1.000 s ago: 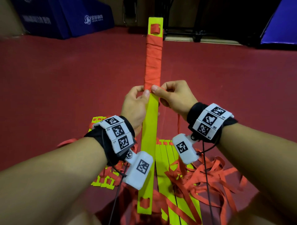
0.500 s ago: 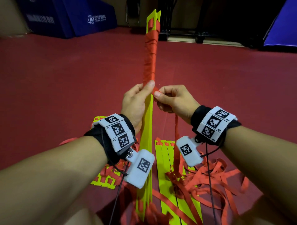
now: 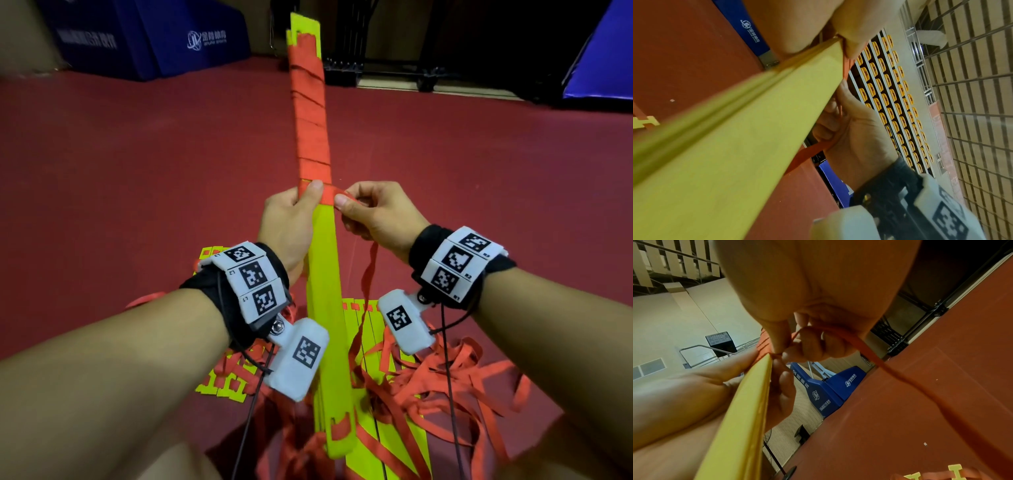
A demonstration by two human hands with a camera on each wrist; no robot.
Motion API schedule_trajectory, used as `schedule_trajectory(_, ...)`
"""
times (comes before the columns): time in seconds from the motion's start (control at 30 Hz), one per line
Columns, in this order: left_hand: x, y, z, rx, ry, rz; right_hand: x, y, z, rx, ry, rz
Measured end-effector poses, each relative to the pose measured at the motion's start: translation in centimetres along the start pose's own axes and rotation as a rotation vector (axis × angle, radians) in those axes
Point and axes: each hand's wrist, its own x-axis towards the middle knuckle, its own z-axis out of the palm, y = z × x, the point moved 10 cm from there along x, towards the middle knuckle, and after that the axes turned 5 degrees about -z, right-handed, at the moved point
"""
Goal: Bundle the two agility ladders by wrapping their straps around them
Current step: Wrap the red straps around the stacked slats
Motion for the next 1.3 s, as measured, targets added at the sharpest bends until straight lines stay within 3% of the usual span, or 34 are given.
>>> schedule_trajectory(0.2,0.5,-0.5,-0.7,0.000,0.023,-0.021,-0.4,-0.7,0.4,-0.007,-0.026,-0.013)
schedule_trajectory(0.37,0.5,-1.0,-0.5,-0.218,0.036,-0.101,-0.5,-1.2,1.1,-0.013,-0.069,-0.028)
schedule_trajectory(0.53,0.5,-1.1,0.3,-0.102,-0.026,-0.082,-0.6,-1.1,1.4,-0.004,-0.088,-0.025)
schedule_trajectory(0.73,0.2,-0.8,0.9,-0.188,-0.098,-0.098,-0.6,-0.2,1.3,0.038,-0.072,0.022)
schedule_trajectory(0.9,0.5,-0.5,-0.1,-0.227,-0.052,-0.061,-0.5,0.3,1.0,0.003,-0.057,0.047)
schedule_trajectory(1.17,0.5,-0.9,-0.5,-0.236,-0.061,-0.090,-0.6,-1.2,1.0,-0.047,-0.056,-0.083)
schedule_trajectory(1.3,0.9,-1.1,-1.9,-0.053,0.055,-0.032,-0.5,-2.0,0.6,-0.099,-0.028,-0.166)
